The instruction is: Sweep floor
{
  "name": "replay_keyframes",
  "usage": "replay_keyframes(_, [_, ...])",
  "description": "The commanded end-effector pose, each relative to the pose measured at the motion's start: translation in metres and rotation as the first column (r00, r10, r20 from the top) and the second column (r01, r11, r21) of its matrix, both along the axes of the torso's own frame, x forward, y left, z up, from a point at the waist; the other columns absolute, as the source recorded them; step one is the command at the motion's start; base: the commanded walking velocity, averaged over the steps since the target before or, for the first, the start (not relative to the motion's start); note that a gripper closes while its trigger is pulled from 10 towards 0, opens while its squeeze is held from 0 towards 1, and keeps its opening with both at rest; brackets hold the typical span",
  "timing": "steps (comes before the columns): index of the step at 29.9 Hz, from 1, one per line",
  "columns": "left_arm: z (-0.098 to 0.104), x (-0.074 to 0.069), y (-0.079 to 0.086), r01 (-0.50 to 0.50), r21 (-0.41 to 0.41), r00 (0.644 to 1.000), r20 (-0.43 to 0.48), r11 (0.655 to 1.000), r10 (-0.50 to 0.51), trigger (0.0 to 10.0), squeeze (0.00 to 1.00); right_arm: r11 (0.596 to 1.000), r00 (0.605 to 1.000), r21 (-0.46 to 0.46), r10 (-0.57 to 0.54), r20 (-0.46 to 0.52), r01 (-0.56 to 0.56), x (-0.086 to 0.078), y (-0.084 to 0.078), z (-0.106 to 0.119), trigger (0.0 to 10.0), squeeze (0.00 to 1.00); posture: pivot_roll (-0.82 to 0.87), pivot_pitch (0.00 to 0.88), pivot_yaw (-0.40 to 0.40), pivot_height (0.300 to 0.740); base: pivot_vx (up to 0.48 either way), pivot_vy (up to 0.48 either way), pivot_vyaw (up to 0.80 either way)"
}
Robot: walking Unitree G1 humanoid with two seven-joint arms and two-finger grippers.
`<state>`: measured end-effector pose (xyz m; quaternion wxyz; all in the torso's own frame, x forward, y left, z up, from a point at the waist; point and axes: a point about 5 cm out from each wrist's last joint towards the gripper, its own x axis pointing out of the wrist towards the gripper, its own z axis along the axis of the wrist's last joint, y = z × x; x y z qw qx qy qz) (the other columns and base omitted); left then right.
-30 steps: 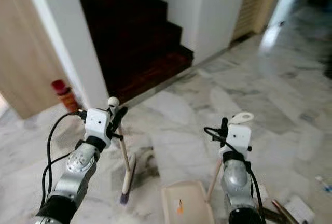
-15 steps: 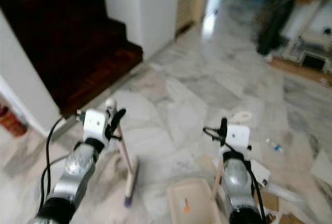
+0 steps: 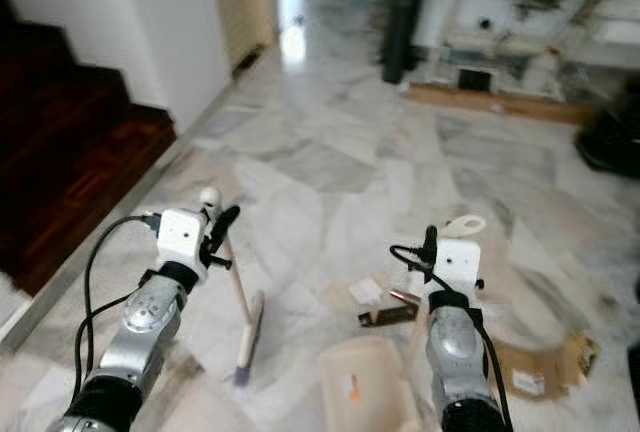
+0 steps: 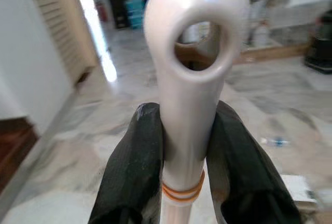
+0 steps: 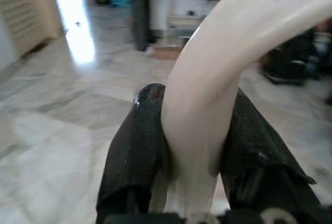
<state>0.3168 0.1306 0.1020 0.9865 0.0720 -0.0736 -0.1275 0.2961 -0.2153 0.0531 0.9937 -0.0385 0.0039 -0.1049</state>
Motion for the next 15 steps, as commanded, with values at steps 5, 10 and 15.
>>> replay_keyframes(5, [0.009,0.0027,0.0025,-0.002,0.008,0.999,0.046,1.0,0.001,10.0,0.0,1.0,0.999,-0.013,0.008,0.038,-0.007,0.0051,0.0014,0.0088,10.0,0.0,-0.12,0.0,0.032,0.74,0.0,-0.273,-0.8])
replay_keyframes(10, [0.0094,0.0032,0.0021,0.001,0.004,0.999,0.047,1.0,-0.001,10.0,0.0,1.0,0.999,-0.014,0.008,0.039,-0.007,0.0053,0.0011,0.0091,10.0,0.0,-0.12,0.0,0.033,0.74,0.0,-0.311,-0.8])
replay_keyframes(15, [0.0095,0.0035,0.0005,0.005,0.002,0.999,0.049,1.0,-0.005,10.0,0.0,1.0,0.999,-0.017,0.006,0.04,-0.006,0.0049,0.0004,0.009,10.0,0.0,-0.13,0.0,0.034,0.74,0.0,-0.097,-0.8])
